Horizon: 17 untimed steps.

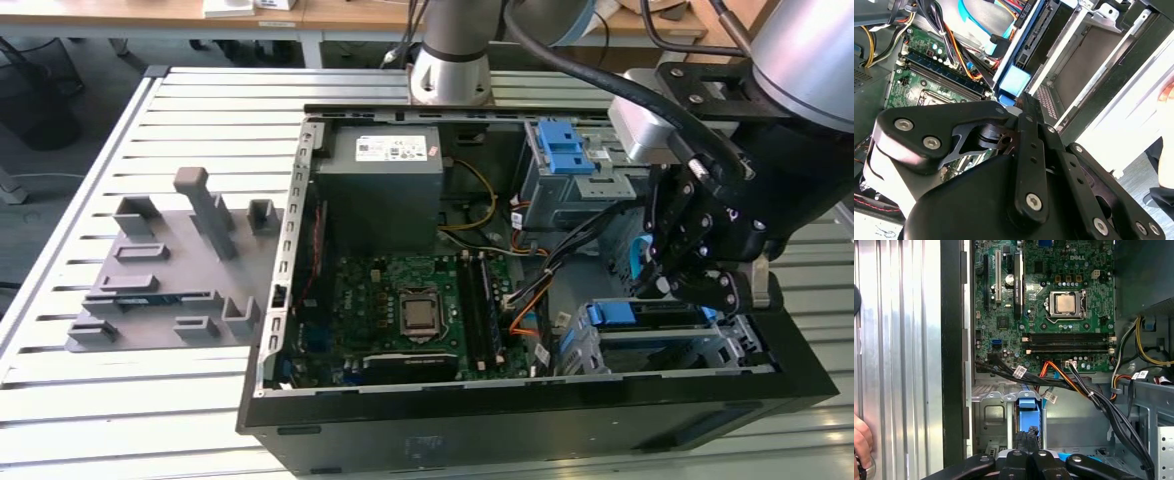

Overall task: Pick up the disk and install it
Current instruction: 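Insert the first disk wire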

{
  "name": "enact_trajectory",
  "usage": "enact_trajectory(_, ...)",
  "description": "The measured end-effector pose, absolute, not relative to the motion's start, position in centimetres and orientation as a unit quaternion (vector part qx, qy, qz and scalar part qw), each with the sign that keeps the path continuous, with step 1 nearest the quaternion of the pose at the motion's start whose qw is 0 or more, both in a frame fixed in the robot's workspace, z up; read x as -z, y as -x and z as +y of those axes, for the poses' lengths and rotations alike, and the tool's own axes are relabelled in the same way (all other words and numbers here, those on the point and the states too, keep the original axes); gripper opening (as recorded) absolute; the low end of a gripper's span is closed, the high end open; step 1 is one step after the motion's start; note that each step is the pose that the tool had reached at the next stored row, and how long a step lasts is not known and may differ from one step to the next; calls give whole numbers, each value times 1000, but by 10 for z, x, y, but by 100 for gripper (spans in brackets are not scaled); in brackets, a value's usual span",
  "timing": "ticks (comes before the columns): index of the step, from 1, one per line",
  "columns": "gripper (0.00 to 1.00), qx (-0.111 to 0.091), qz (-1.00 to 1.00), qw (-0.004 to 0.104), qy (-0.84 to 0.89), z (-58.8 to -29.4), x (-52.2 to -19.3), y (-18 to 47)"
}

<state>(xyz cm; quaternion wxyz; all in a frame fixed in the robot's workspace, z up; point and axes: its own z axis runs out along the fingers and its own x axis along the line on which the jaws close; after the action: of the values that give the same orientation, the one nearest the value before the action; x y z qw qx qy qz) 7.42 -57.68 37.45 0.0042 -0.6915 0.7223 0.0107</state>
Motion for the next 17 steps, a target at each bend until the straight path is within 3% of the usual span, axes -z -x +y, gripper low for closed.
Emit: enact_trajectory(17,11,-11,722,4,691,-575,-373,-89)
